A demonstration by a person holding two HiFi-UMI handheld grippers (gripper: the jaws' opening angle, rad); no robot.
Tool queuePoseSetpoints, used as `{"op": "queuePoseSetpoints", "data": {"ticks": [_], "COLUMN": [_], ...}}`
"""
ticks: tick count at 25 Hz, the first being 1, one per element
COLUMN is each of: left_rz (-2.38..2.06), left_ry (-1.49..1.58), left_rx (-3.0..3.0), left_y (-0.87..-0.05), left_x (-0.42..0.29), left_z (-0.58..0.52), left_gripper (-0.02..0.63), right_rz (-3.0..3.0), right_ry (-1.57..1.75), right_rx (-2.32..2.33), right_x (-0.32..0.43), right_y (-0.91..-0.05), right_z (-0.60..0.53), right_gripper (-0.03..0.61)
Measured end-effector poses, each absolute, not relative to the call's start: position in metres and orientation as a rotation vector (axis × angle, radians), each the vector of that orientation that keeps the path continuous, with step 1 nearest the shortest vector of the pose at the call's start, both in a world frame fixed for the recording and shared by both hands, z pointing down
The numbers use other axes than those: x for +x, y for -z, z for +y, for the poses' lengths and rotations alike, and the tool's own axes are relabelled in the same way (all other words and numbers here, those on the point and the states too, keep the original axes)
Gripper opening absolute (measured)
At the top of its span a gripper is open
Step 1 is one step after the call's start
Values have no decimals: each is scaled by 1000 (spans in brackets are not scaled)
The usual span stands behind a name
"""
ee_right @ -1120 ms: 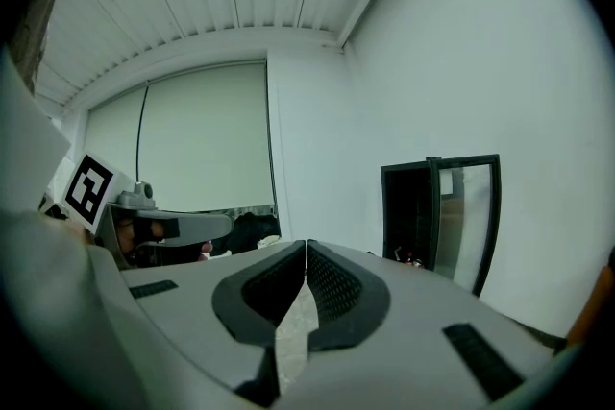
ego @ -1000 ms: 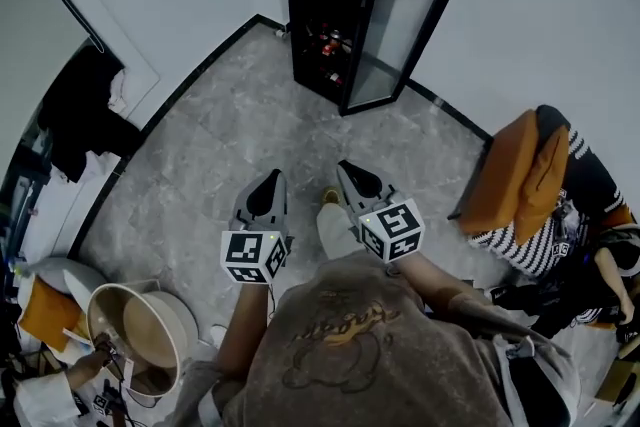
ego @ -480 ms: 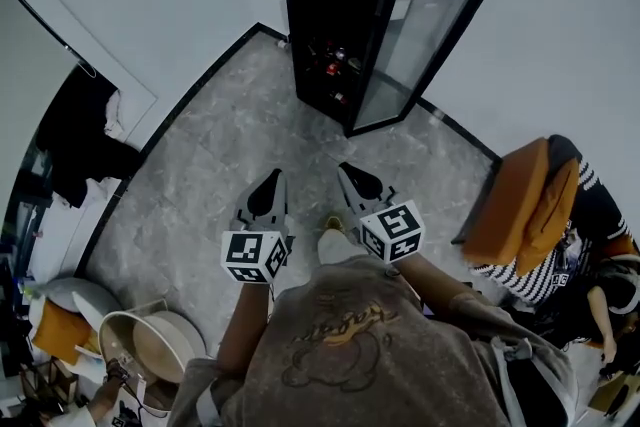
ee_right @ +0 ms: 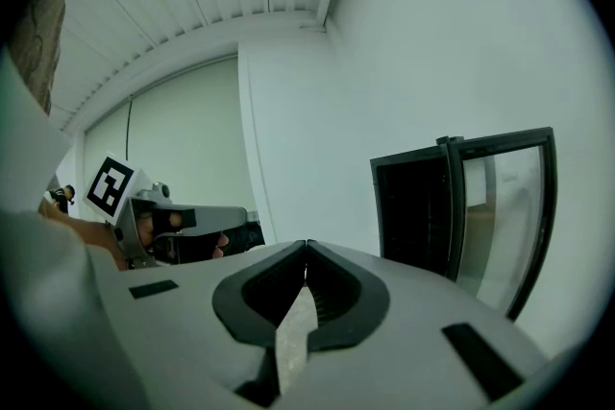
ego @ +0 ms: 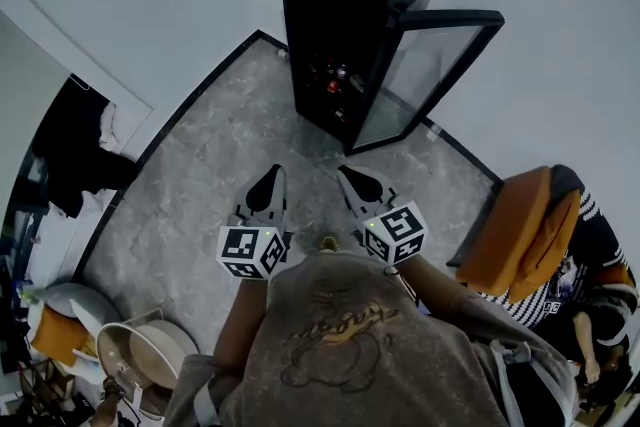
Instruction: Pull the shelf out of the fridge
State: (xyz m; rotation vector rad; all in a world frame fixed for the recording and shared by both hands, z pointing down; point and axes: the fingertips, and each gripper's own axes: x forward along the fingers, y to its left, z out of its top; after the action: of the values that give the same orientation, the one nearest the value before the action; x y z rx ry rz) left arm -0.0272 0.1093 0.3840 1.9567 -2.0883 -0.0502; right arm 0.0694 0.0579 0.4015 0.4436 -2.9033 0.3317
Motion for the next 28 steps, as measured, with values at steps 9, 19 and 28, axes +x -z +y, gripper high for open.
{"op": "queuePoseSetpoints", "data": {"ticks": [9,19,28], "left_rz": [-1989,-1858,-1684], "left_ry": [51,96,144], "left_rx": [2028,2153,2191], "left_y": [-390,-393,-412], "left_x": [-41,-90,-132], "left_z": [55,-35,-120], "left_gripper": [6,6,6], "right_rz": [-2904,-2934,-2928], "right_ry": [-324,-392,-647], "right_rx": [502,725,883], "right_x": [37,-15,-64], "right_y": [-408,-412,-431], "right_z": [17,-62,-139], "right_gripper": [21,21,21]}}
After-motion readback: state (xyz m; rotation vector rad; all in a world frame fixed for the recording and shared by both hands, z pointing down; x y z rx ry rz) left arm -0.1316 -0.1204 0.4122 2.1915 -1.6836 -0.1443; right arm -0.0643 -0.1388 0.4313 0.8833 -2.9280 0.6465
